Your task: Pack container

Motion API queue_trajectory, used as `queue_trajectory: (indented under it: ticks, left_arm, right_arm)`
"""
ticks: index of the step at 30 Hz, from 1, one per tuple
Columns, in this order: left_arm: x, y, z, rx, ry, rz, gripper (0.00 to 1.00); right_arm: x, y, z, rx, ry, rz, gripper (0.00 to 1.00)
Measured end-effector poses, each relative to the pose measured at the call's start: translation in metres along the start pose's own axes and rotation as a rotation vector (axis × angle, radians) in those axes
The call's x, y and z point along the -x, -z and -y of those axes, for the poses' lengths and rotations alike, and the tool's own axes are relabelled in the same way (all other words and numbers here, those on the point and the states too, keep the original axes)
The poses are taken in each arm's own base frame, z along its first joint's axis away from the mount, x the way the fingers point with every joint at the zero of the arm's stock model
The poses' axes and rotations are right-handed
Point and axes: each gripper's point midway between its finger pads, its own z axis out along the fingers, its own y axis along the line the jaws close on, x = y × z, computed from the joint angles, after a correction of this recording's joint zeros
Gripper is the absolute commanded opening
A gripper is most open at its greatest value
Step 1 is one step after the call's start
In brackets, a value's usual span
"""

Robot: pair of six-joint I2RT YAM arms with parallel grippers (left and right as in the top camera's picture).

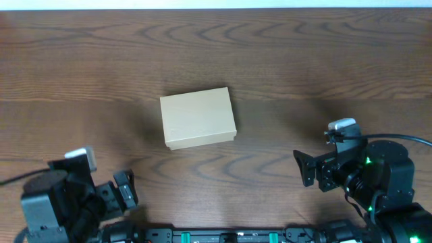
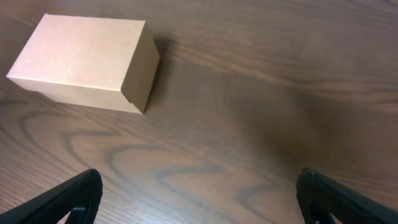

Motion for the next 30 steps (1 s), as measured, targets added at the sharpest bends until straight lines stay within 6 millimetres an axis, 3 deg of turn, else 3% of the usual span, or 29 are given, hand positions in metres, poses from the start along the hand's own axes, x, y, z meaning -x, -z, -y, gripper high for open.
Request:
queue_trajectory:
  ticks: [11, 16, 24, 30]
  left_arm:
    - [-0.007, 0.000, -0.006, 0.019, 0.029, 0.028, 0.95]
    - [-0.007, 0.000, -0.019, 0.095, 0.030, 0.031, 0.95]
    - [0.022, 0.001, -0.020, 0.107, -0.010, 0.171, 0.95]
    - [0.025, 0.000, -0.021, 0.102, -0.086, 0.285, 0.95]
  right_arm:
    - [0.000, 0.000, 0.001, -0.008, 0.000, 0.000, 0.99]
    - [0.000, 0.000, 0.002, -0.009, 0.000, 0.000, 0.99]
    - [0.000, 0.000, 0.002, -0.011, 0.000, 0.000, 0.99]
    - [0.000, 0.000, 0.002, -0.011, 0.000, 0.000, 0.99]
